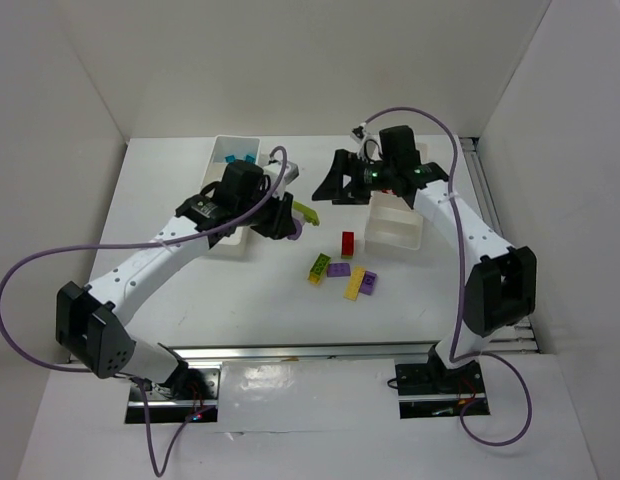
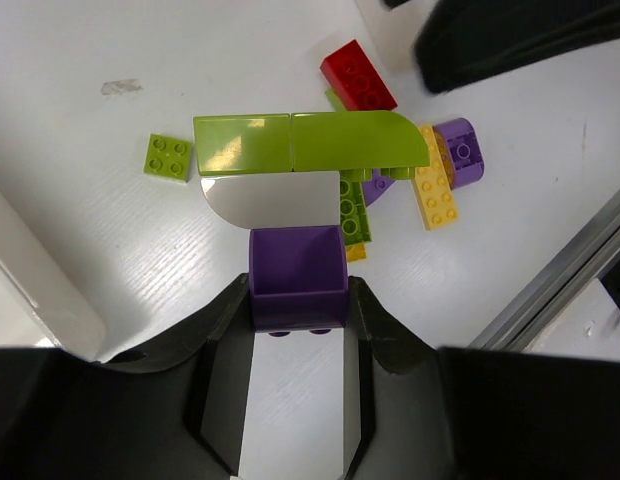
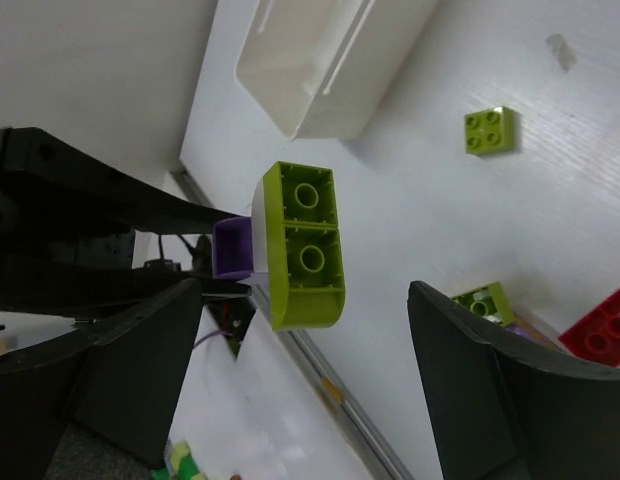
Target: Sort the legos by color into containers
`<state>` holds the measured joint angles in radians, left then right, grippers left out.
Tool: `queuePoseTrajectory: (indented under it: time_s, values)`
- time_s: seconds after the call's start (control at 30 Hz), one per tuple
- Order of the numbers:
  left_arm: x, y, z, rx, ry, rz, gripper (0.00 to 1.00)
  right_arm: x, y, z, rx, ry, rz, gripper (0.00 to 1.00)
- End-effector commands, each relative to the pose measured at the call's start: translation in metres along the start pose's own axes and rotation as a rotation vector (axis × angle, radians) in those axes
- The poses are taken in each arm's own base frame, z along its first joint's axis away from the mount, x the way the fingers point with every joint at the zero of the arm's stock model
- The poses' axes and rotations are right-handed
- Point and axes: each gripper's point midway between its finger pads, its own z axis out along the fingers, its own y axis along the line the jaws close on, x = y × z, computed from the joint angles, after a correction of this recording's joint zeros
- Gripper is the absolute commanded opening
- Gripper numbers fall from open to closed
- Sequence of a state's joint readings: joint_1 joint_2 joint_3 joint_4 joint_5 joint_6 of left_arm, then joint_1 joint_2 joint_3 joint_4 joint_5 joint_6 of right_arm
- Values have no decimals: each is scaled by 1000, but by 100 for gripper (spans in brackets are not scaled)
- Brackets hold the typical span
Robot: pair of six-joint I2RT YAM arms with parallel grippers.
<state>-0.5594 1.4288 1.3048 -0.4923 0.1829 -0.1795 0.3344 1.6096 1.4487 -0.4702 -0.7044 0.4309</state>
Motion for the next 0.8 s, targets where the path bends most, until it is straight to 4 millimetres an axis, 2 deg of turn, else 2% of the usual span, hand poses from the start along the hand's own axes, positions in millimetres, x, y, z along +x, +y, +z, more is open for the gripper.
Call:
queuePoseTrajectory:
  time_s: [0.0,0.1,0.17,0.27,0.6,0.67,0.7,0.77]
  values:
    - [-23,-12,-9,76,-94,88,0,8,21,13,-143,75,5,91]
    - [-25,-13,-12,76,-103,91,0,21,22,23,-170,126,20,92]
    - [-29,-15,-15,87,-119,96,0,25,17,27,-166,135,30,92]
    - [-25,-14,-14,86,-111,104,0,31,19,35,-180,147,24,92]
    - [-25,-16,-15,110,-111,101,0,44,28,50,-235,195,13,61]
    - [-25,-17,-15,119,-110,110,0,45,27,51,-235,193,20,52]
    - [-25,-17,-15,119,-110,110,0,44,26,51,-227,190,29,44]
    - [-26,-14,-15,112,-112,105,0,35,20,50,-194,150,19,35]
